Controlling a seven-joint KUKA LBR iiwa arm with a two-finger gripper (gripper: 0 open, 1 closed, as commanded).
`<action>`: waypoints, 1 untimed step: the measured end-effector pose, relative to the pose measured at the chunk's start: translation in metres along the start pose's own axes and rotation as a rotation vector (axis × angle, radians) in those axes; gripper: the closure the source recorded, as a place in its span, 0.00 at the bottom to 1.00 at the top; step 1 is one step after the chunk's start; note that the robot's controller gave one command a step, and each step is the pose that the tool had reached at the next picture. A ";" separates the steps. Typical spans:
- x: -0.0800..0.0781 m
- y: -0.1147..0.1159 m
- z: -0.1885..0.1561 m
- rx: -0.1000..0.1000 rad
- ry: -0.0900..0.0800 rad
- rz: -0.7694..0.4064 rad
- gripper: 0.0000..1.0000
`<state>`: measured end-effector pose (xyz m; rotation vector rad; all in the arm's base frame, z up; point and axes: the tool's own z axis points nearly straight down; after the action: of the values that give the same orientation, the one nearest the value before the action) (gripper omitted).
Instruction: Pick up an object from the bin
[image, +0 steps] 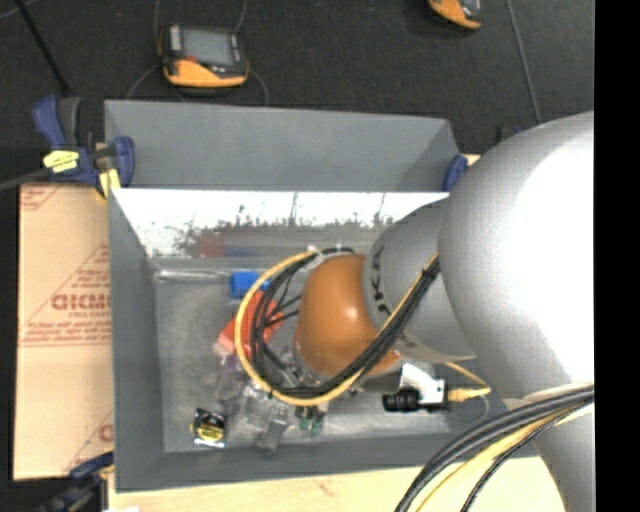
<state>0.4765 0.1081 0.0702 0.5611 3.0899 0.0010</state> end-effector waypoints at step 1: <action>-0.001 0.000 0.000 -0.002 -0.001 0.002 0.00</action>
Offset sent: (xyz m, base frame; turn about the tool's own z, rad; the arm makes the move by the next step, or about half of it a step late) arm 0.0000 0.0000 0.0000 0.0000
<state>0.4774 0.1077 0.0705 0.5633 3.0879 0.0030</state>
